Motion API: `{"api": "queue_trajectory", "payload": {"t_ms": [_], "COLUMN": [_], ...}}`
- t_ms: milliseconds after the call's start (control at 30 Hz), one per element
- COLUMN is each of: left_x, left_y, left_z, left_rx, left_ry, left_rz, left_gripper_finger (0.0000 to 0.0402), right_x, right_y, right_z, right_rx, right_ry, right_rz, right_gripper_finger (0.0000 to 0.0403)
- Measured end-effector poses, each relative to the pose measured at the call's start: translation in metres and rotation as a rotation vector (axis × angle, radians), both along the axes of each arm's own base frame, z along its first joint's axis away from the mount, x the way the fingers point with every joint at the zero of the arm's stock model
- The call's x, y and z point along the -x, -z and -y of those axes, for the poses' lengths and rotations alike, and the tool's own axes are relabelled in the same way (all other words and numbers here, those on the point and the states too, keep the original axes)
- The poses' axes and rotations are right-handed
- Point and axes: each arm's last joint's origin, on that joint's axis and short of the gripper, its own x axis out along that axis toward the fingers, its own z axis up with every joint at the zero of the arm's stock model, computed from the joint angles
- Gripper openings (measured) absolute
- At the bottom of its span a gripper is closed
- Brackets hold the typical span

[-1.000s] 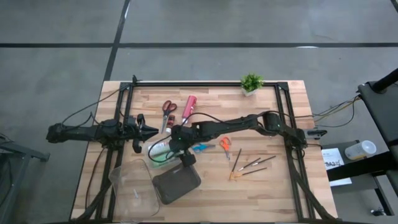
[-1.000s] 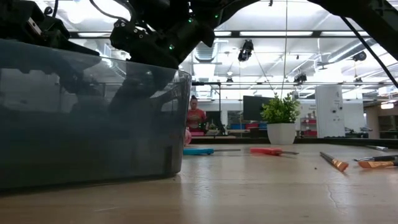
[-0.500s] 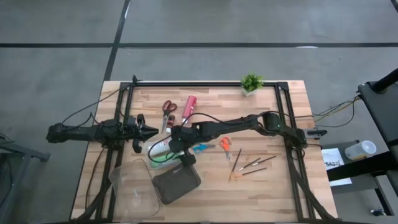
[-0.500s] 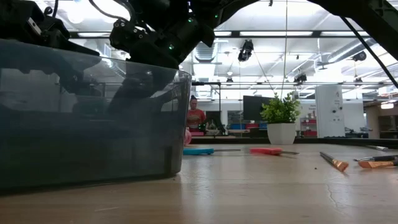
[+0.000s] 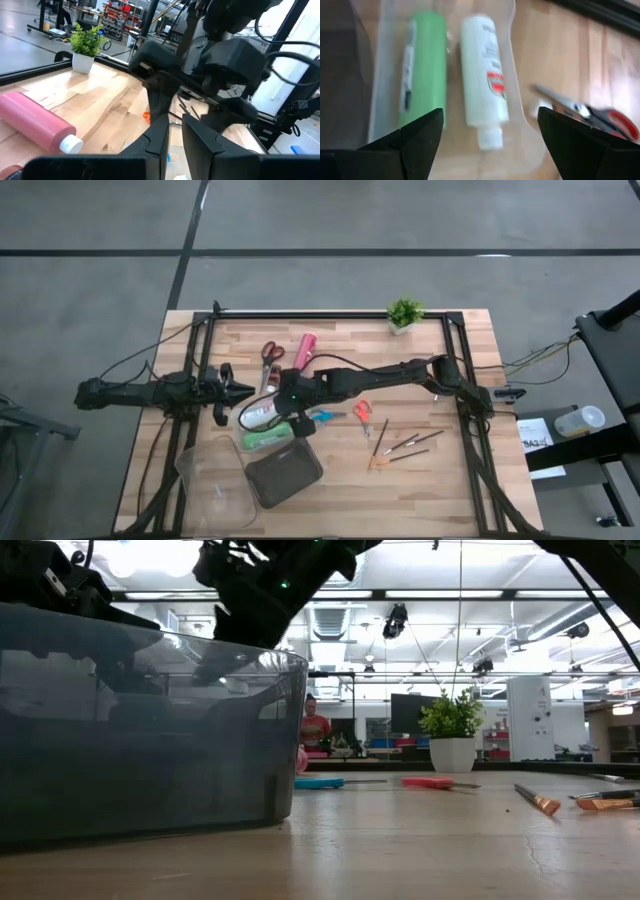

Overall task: Pick & Place Paint Supplies
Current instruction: Put the pink paint bottle into the top transparent bin

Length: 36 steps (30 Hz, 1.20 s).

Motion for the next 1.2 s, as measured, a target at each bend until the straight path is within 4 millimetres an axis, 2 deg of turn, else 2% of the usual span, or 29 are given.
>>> {"api": "queue_trajectory", "payload": {"t_ms": [167,267,433,533,700,933,1200], "left_x": [0.000,0.000,0.000,0.000,0.000,0.000,0.000], "left_y": [0.000,0.000,0.000,0.000,0.000,0.000,0.000], "left_z": [0.000,0.000,0.000,0.000,0.000,0.000,0.000], "left_rx": [0.000,0.000,0.000,0.000,0.000,0.000,0.000], "left_ry": [0.000,0.000,0.000,0.000,0.000,0.000,0.000], "left_rz": [0.000,0.000,0.000,0.000,0.000,0.000,0.001], "left_gripper_finger": [0.0062,0.0062,0.0062,0.0062,0.0062,0.0062,0.0062], "right_x": [0.005,0.006,0.009,0.011,0.010,0.016,0.025], "right_y": [0.001,-0.001,-0.006,-0.012,-0.013,-0.011,-0.015], "right_z": [0.005,0.009,0.021,0.032,0.056,0.110,0.155], "right_rx": [0.050,0.090,0.286,0.278,0.131,-0.071,-0.100], "right_ry": [0.109,0.252,0.514,0.598,0.613,0.545,0.520], "right_rz": [-0.025,-0.004,0.052,0.084,0.086,0.047,0.057], "right_gripper_finger": [0.0322,0.0322,0.0322,0.0322,0.0322,0.0322,0.0322]}}
